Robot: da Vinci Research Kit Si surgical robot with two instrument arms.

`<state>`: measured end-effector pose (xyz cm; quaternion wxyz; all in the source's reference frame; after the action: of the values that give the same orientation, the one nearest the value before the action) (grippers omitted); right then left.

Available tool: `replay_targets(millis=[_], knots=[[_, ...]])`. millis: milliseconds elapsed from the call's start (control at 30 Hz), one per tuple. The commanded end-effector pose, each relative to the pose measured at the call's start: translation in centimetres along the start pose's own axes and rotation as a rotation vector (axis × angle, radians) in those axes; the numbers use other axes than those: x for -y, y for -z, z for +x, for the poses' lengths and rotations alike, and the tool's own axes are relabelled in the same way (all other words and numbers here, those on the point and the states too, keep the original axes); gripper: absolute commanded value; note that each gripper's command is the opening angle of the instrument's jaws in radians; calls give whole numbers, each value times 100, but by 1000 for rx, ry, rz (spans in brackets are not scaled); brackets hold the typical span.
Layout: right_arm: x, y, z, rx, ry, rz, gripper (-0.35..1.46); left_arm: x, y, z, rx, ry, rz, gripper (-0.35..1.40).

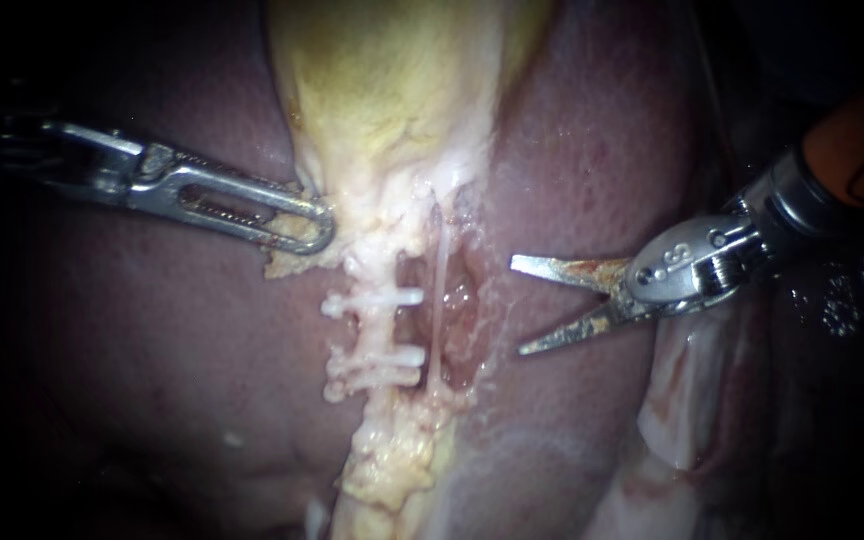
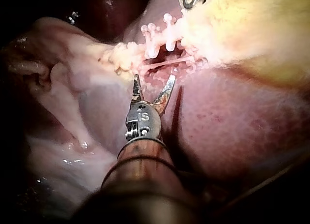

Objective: Go to the cutting position left tube

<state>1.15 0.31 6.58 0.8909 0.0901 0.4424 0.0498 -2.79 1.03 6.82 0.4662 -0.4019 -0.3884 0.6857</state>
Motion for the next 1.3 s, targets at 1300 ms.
replay_targets(millis=[1300], knots=[[26,-59,20,-100,-85,173,139,-44,73,19,-27,27,-6,-35]])
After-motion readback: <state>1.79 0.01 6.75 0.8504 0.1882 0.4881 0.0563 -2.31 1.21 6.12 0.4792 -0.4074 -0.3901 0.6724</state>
